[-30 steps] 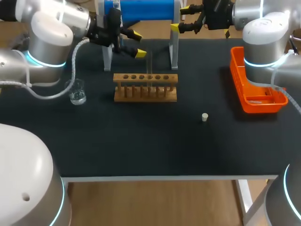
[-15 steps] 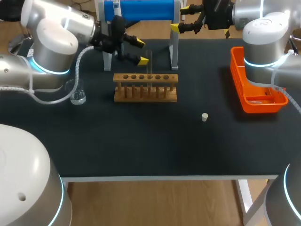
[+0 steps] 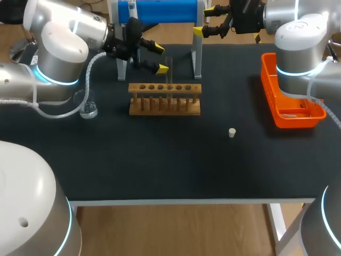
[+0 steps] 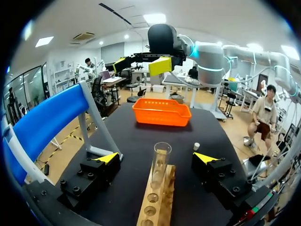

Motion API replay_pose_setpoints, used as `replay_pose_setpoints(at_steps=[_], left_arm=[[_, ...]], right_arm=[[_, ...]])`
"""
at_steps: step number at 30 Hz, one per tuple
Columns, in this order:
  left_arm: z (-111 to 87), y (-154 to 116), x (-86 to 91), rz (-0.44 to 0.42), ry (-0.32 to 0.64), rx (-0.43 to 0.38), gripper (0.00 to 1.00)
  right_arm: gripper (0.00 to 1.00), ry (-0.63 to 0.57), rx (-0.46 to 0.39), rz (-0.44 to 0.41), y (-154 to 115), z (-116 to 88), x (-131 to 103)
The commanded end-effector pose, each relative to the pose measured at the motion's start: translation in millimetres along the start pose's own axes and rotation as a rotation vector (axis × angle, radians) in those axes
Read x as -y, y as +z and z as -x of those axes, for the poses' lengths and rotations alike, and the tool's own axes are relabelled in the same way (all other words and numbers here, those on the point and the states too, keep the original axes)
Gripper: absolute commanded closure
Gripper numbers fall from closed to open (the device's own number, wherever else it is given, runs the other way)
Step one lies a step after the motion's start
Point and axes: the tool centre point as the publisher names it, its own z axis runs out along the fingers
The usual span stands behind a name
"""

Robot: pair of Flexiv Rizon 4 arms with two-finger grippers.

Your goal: Invert the test tube, pick up the pipette, mount the tip to pipette, aspirate from beaker and dispense into the tube, eject the tip, return the pipette, and cap with the stopper.

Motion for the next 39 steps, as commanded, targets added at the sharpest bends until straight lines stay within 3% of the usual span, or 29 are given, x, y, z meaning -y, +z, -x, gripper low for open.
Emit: replay_pose_setpoints(at_steps=[1, 18, 39], left_arm=[[1.6, 4.2, -1.0, 0.01, 0.014, -0.003, 0.0], [7.7, 21.4, -16.2, 0.055, 0.037, 0.019, 0.0], [12.9, 43.3, -28.5, 0.045, 0.034, 0.022, 0.0]], right_arm=[[0.0, 0.0, -0.003, -0.003, -0.7, 0.7, -0.3], [0.0, 0.0, -0.003, -0.003, -0.7, 0.7, -0.3], [0.0, 0.0, -0.003, -0.003, -0.7, 0.7, -0.3]])
